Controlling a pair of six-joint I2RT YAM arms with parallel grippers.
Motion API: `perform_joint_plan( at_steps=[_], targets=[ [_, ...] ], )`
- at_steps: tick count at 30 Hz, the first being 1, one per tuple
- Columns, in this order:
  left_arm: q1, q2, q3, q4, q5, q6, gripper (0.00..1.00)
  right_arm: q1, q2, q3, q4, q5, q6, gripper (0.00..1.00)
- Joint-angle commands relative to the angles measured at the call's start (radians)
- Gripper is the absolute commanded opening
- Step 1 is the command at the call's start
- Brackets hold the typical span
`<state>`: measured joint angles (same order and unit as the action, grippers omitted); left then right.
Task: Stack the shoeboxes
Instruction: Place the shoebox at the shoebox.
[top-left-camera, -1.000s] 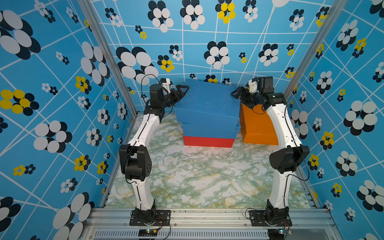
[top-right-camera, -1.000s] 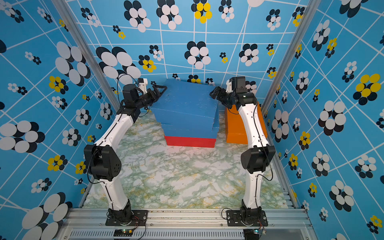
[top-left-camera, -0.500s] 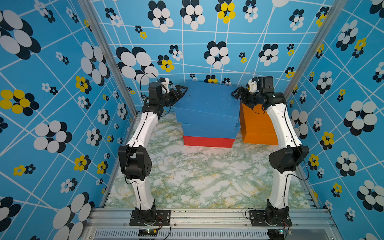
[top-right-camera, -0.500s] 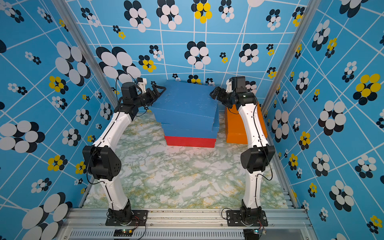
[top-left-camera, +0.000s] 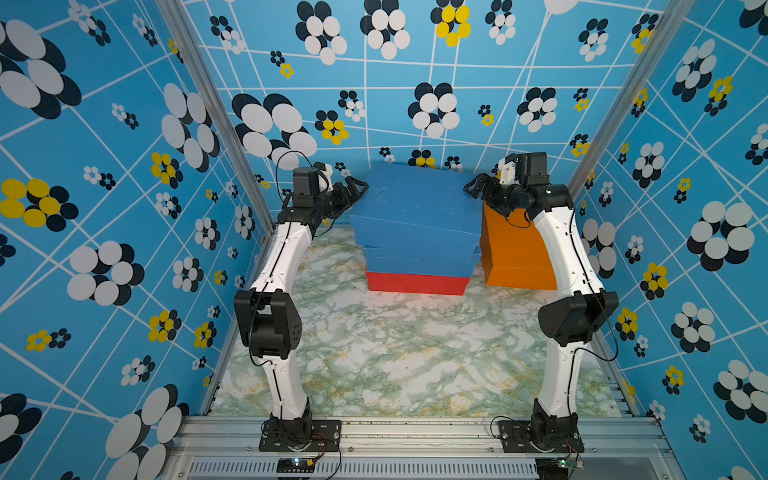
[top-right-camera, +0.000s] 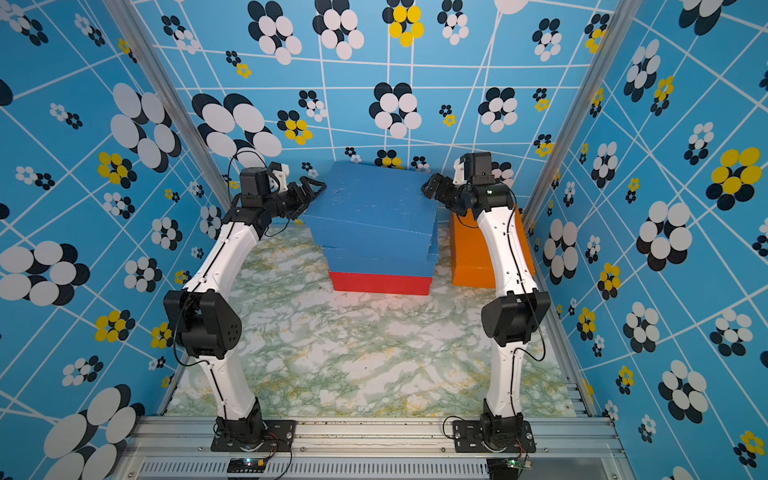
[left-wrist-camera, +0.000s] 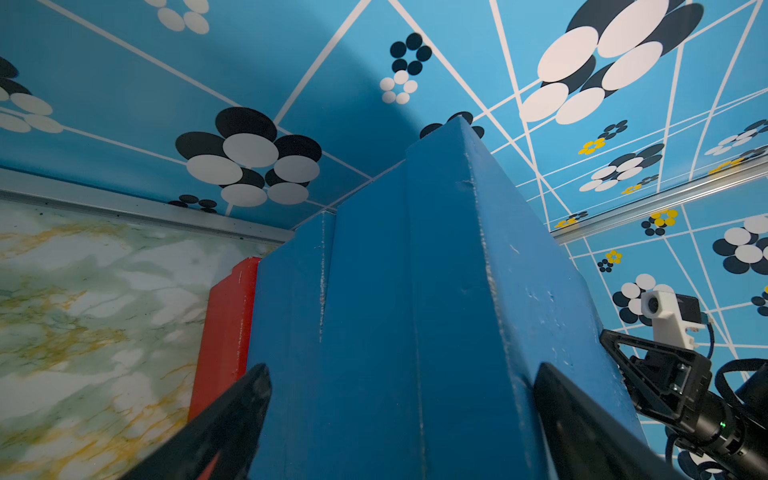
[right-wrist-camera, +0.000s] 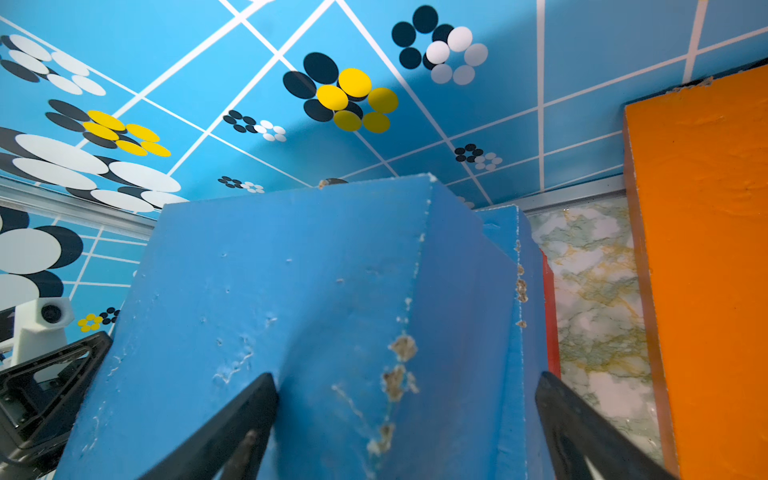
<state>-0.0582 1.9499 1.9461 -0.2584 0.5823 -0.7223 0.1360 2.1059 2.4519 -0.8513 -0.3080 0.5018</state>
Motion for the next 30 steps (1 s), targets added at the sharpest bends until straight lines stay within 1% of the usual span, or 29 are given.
perform_joint_plan(
  at_steps=[1, 6, 7, 12, 19, 21, 24, 30],
  targets=[
    [0.018, -0.051, -0.024, 0.008, 0.016, -0.009, 0.99, -0.012, 0.004, 0.011, -0.114, 0.045, -0.036, 0.99],
    [0.034, -0.094, -0.061, 0.034, 0.023, -0.024, 1.00, -0.012, -0.049, 0.014, -0.106, 0.023, -0.035, 0.99],
    [0.037, -0.128, -0.072, 0.042, 0.023, -0.029, 0.99, -0.012, -0.062, 0.016, -0.106, 0.023, -0.036, 0.99],
    [0.052, -0.197, -0.133, 0.088, 0.031, -0.051, 1.00, -0.012, -0.131, 0.013, -0.114, 0.021, -0.041, 0.99],
    [0.051, -0.273, -0.215, 0.144, 0.045, -0.066, 1.00, 0.012, -0.229, -0.004, -0.147, 0.014, -0.069, 0.99],
    [0.052, -0.289, -0.236, 0.149, 0.046, -0.063, 0.99, 0.031, -0.286, -0.071, -0.145, 0.024, -0.089, 0.99],
    [0.052, -0.305, -0.266, 0.158, 0.047, -0.054, 0.99, 0.079, -0.392, -0.182, -0.142, 0.091, -0.130, 0.99],
    [0.055, -0.316, -0.314, 0.206, 0.060, -0.069, 0.99, 0.164, -0.599, -0.410, -0.117, 0.180, -0.138, 0.99]
  ],
)
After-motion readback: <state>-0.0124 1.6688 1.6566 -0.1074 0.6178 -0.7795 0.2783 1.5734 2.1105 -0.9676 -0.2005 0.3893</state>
